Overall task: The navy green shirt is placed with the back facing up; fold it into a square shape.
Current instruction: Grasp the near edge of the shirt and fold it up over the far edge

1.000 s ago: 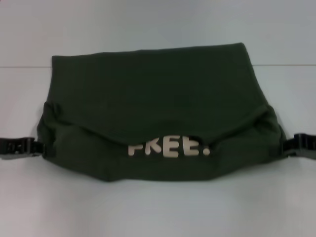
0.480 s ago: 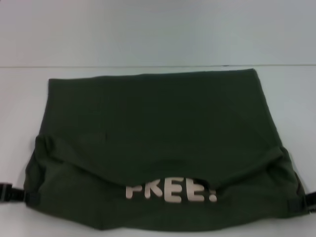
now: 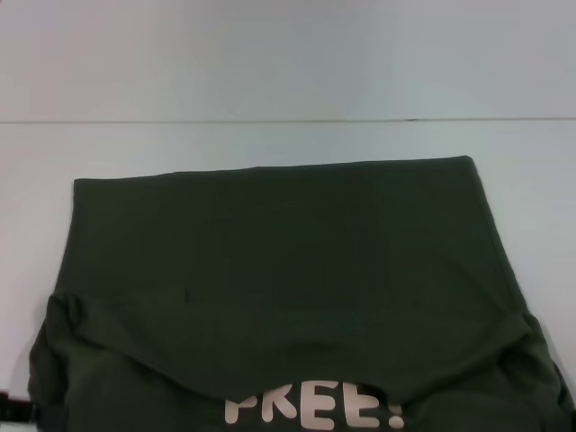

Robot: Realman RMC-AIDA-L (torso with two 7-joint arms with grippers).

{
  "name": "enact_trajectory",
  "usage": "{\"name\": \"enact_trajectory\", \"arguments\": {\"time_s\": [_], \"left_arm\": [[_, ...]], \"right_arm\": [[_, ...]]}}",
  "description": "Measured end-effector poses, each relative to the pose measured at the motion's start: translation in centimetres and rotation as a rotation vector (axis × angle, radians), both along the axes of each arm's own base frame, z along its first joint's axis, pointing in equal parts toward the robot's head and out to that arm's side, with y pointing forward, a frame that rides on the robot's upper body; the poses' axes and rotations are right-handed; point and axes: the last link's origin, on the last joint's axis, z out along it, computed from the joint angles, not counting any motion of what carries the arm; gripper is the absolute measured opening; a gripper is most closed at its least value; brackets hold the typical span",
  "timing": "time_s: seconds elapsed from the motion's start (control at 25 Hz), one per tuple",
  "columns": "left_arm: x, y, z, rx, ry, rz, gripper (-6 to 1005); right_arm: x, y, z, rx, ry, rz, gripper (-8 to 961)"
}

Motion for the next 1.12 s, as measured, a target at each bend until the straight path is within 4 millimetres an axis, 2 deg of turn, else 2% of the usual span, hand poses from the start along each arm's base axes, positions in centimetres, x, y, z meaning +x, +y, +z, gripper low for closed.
{"name": "enact_trajectory", "arguments": {"time_s": [0.16,0.44,0.68,0.84,0.88,0.92,1.12], "left_arm": [[0.8,1.9,1.3,0.069,-0.032,-0.033,0],[3.2,7.4,3.0,0.188,-0.019,-0.031,0],[4.6,12.2,3.5,0.318,0.060,0.022,0],[4.2,14.2,3.1,0.388,0.140,0.090,0],[3.8,14.7,3.0,0.411,0.168,0.120,0],[3.6,14.9,2.8,0.421,0.180,0.135,0],[2.9,15.7,2.2,0.462,0.212,0.171,0]], "right_arm": [[-0.8,1.2,1.3,0.092,0.060,0.043,44],[-3.8,5.7,3.2,0.241,0.123,0.132,44],[-4.0,9.4,4.2,0.435,0.080,0.095,43],[-2.4,12.0,3.7,0.576,-0.019,0.004,43],[-1.8,13.2,3.2,0.622,-0.061,-0.031,43],[-1.8,13.2,3.2,0.622,-0.061,-0.031,43],[-2.0,15.7,1.5,0.677,-0.153,-0.050,43]]}}
